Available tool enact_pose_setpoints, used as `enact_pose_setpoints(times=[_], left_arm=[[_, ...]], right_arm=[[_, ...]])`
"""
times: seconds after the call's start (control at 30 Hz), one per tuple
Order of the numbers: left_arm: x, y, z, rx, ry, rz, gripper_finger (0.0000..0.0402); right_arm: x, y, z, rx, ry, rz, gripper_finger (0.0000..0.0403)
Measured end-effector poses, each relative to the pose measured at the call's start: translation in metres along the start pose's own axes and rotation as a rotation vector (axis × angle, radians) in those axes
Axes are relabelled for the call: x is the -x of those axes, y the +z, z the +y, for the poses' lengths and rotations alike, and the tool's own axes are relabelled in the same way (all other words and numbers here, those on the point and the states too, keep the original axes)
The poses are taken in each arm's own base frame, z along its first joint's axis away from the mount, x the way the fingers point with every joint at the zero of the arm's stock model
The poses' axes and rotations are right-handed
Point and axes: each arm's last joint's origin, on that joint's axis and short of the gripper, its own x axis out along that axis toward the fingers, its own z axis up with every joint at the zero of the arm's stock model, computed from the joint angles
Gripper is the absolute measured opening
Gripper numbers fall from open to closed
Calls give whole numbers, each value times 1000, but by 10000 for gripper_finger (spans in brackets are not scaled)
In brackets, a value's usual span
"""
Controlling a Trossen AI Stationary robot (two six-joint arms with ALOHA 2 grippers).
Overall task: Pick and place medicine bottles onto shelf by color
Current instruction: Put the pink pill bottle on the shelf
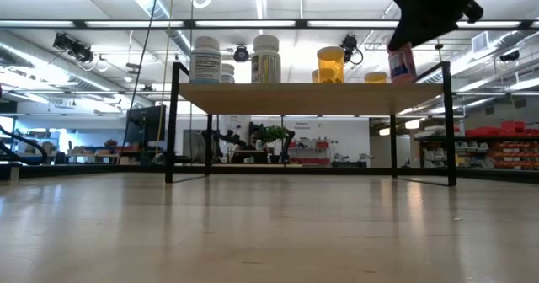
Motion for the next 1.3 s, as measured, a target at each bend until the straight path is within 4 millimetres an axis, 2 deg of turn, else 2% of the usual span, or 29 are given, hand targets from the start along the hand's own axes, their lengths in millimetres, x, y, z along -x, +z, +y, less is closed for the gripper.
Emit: enact_pose_setpoints(times=[0.17,0.57,0.93,1.3], left_arm=[[0,0,0,0,0,0,176],[0,0,0,-2,0,0,172],[0,0,0,-2,0,0,172],[0,0,0,-3,0,1,173]], right_arm=[[-2,-6,0,-59,3,35,198],[-3,-6,0,-63,3,47,198],[-15,-1,-3,-127,-49,66,198],[-15,1,5,-186,7,85,198]])
